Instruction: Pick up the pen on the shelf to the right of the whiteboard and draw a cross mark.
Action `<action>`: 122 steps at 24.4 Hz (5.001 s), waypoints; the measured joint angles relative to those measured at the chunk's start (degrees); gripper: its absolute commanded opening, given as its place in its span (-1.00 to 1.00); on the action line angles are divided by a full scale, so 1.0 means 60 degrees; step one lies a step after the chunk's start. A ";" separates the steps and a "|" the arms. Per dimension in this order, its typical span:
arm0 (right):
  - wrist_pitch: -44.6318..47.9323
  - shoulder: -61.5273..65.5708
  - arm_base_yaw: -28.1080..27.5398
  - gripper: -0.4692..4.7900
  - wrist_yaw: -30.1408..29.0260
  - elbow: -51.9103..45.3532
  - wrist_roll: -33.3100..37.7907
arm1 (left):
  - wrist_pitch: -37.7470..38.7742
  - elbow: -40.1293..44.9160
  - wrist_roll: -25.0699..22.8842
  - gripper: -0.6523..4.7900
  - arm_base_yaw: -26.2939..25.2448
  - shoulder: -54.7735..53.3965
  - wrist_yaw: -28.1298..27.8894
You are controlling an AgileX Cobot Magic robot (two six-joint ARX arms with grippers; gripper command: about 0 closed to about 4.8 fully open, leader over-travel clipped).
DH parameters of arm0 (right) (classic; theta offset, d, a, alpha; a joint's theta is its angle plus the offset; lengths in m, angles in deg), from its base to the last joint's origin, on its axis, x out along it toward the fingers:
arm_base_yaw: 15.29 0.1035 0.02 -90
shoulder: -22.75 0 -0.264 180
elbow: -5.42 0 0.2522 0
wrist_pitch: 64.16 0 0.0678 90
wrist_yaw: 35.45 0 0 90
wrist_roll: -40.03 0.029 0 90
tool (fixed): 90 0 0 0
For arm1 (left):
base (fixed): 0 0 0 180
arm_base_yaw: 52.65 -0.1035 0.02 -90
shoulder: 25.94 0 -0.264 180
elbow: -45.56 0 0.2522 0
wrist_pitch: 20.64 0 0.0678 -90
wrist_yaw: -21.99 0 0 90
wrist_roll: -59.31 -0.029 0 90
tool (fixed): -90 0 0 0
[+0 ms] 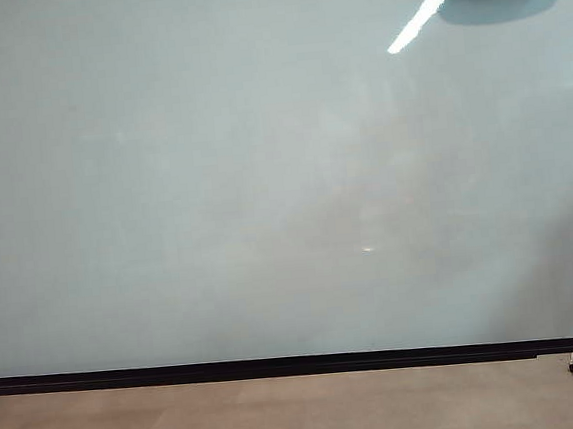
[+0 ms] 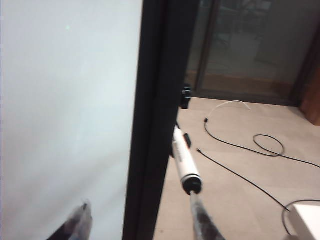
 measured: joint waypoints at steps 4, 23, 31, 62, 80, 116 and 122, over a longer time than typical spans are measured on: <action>0.0040 0.0623 0.0007 0.16 -0.0284 0.0408 -0.0109 | 0.0000 0.0000 0.0000 -0.78 0.0000 0.0000 0.0000; 0.0346 0.2616 -0.0576 0.30 -0.1617 0.2120 -0.0153 | 0.0000 0.0000 0.0000 -0.78 0.0000 0.0000 0.0000; 0.1162 0.3464 -0.0579 0.35 -0.1956 0.2561 0.0186 | 0.0000 0.0000 -0.0004 -0.78 0.0000 -0.0004 0.0000; 0.2437 0.5457 -0.0135 0.35 -0.2011 0.4255 0.1657 | 0.0000 0.0000 0.0000 -0.78 0.0000 -0.0007 0.0000; 0.2430 0.5676 0.0036 0.33 -0.2044 0.4393 0.1716 | 0.0000 0.0000 0.0000 -0.78 0.0000 -0.0007 0.0000; 0.2430 0.5676 0.0029 -0.07 -0.1698 0.4390 0.1676 | 0.0000 0.0000 0.0000 -0.78 0.0000 -0.0004 0.0000; 0.2430 0.5676 0.0029 -0.22 -0.1698 0.4393 0.1679 | 0.0000 0.0000 0.0000 -0.78 0.0000 -0.0004 0.0000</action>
